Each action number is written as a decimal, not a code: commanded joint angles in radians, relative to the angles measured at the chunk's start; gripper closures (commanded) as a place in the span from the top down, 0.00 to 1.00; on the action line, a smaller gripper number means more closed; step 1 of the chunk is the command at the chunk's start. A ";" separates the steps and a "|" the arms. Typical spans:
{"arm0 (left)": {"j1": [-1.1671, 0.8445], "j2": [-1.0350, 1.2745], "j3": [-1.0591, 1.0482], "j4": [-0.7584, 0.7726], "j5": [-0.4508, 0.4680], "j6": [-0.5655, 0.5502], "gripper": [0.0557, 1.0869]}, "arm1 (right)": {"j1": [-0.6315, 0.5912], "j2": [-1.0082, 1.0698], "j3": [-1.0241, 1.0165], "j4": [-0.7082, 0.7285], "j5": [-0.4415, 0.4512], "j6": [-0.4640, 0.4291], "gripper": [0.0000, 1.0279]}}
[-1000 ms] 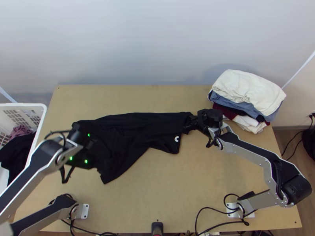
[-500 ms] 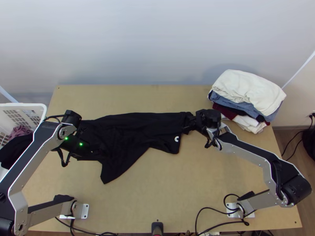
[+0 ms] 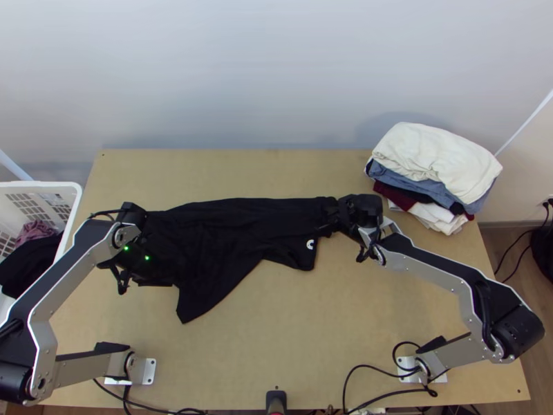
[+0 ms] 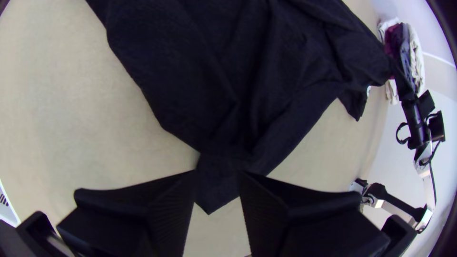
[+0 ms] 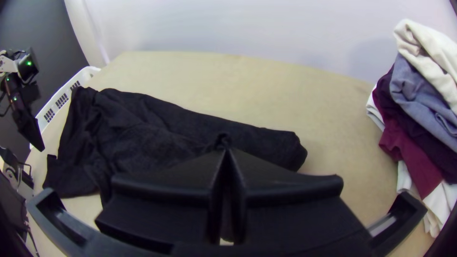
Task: Fold the t-shirt
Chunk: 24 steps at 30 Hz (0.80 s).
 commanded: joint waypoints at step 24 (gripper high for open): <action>-0.120 0.111 -0.035 0.082 -0.030 -0.012 0.65 | 0.012 0.010 0.007 -0.002 0.006 0.023 0.03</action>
